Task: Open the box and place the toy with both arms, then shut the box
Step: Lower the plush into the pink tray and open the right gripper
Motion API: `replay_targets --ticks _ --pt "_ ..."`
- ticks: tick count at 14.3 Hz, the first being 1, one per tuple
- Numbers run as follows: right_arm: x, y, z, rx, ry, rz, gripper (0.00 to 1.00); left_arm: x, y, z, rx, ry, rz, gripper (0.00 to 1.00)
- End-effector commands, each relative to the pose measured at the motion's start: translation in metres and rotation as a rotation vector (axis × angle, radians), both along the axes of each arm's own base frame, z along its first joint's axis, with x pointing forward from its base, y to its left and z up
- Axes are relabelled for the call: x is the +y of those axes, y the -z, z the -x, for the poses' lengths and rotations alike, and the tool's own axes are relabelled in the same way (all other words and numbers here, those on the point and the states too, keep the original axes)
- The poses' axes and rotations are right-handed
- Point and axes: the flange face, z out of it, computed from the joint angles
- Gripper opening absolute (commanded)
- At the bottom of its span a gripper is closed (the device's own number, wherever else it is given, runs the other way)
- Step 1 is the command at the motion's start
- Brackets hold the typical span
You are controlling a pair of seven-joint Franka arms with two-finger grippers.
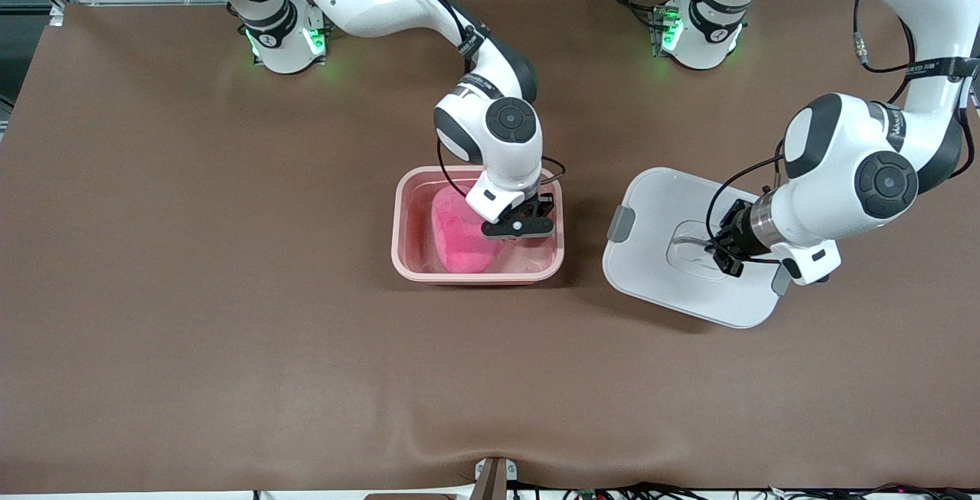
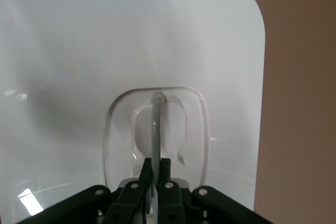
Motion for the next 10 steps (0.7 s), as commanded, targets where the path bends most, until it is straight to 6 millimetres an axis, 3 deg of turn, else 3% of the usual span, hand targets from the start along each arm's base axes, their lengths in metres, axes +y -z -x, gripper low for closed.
replay_targets --ticks 1,5,10 --pt "-0.004 -0.020 -0.005 -0.008 0.022 -0.017 1.00 -0.009 -0.017 0.011 0.010 0.001 -0.001 0.00" --pt "-0.020 -0.054 -0.014 -0.005 0.052 -0.016 1.00 -0.011 -0.033 0.010 0.011 0.008 -0.006 0.00" --pt "-0.083 -0.119 -0.044 0.029 0.087 0.017 1.00 -0.030 -0.053 0.012 0.004 -0.016 0.000 0.00"
